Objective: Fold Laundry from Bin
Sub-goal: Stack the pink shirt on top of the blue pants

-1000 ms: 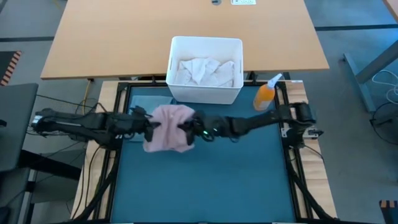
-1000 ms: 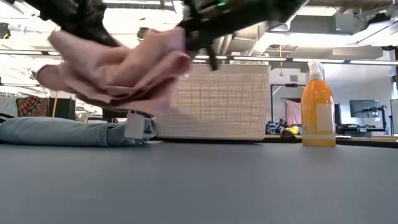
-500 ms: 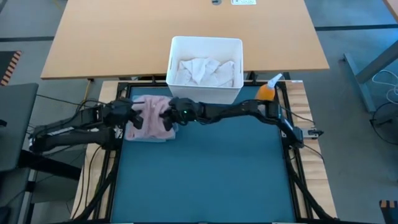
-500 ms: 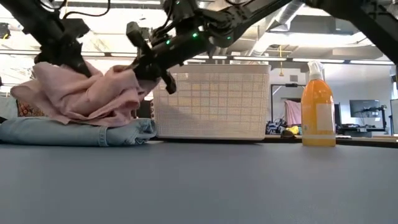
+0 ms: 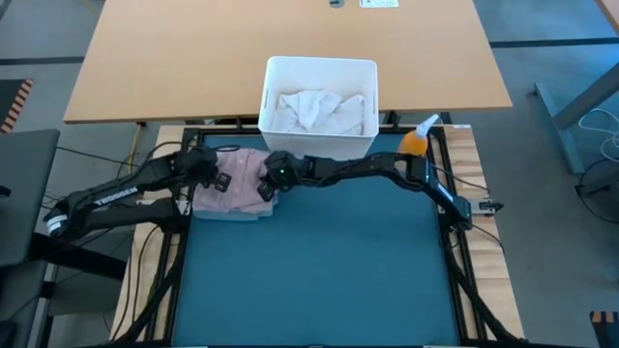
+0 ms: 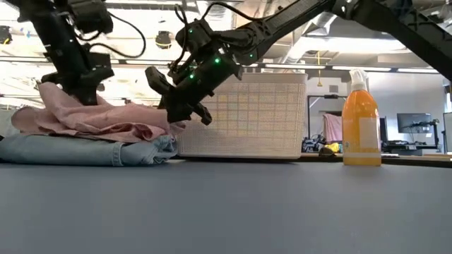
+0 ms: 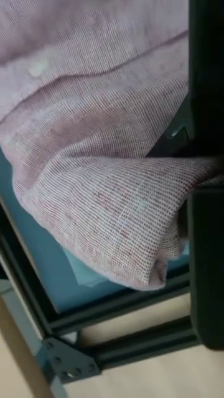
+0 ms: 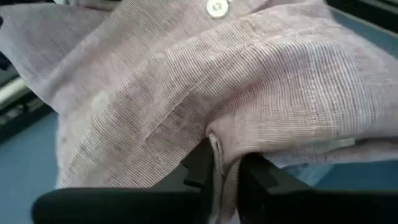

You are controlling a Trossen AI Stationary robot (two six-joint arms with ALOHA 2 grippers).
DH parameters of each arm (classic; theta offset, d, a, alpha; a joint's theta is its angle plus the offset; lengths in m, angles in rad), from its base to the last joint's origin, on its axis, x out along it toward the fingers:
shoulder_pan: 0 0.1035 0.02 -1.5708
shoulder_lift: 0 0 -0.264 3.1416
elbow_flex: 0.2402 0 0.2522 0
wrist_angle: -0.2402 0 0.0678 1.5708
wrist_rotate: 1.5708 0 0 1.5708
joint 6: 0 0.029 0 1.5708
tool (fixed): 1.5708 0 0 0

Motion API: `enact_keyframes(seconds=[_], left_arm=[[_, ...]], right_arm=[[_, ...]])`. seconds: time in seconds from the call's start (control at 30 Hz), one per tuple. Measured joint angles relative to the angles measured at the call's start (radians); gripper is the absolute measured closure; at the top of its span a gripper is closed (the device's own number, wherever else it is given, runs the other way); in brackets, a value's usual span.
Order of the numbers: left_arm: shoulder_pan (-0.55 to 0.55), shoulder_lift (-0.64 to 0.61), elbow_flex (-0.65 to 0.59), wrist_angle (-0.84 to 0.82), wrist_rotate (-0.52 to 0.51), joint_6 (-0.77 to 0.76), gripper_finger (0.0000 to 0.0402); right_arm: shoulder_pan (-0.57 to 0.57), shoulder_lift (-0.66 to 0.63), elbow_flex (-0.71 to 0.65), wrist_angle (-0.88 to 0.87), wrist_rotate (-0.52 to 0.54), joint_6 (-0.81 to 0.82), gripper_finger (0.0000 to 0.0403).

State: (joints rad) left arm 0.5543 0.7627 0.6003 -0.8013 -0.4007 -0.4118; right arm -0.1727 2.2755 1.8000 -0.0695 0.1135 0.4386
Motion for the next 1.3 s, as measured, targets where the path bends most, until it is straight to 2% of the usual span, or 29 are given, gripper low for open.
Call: enact_keyframes(seconds=[0.23, 0.4, 0.53, 0.67, 0.73, 0.83, 0.93, 1.07, 1.13, 1.2, 1.3], left_arm=[[0.012, 0.024, 0.005, -0.005, -0.004, 0.001, 0.0341], [0.012, 0.003, 0.082, -0.096, -0.026, 0.011, 0.029], [0.014, 0.0, 0.186, -0.229, -0.095, 0.046, 0.0259], [0.014, -0.001, 0.286, -0.34, -0.171, 0.044, 0.0245], [0.012, -0.013, 0.307, -0.333, -0.165, 0.022, 0.0243], [-0.008, -0.053, 0.27, -0.214, -0.08, 0.026, 0.0245], [-0.034, -0.088, 0.16, -0.054, -0.04, 0.003, 0.0253], [-0.051, -0.101, -0.013, 0.147, -0.04, -0.062, 0.0268], [-0.052, -0.098, -0.076, 0.226, -0.037, -0.089, 0.0276], [-0.051, -0.094, -0.117, 0.241, -0.04, -0.11, 0.0285], [-0.051, -0.096, -0.147, 0.237, -0.049, -0.134, 0.0297]], right_arm=[[0.0, -0.054, 0.0, -0.099, 0.015, -0.075, 0.0243], [0.0, -0.103, 0.0, -0.181, 0.015, -0.105, 0.0187], [0.0, -0.155, 0.0, -0.257, 0.016, -0.134, 0.0165], [0.017, -0.19, 0.0, -0.263, 0.021, -0.175, 0.0164], [0.043, -0.191, -0.01, -0.195, 0.029, -0.207, 0.0168], [0.098, -0.19, -0.084, 0.007, 0.096, -0.255, 0.0181], [0.144, -0.181, -0.195, 0.296, 0.215, -0.324, 0.0208], [0.15, -0.153, -0.313, 0.591, 0.249, -0.335, 0.0278], [0.131, -0.118, -0.335, 0.659, 0.249, -0.325, 0.0325], [0.112, -0.075, -0.335, 0.655, 0.232, -0.29, 0.0373], [0.095, -0.023, -0.335, 0.638, 0.193, -0.234, 0.0386]])
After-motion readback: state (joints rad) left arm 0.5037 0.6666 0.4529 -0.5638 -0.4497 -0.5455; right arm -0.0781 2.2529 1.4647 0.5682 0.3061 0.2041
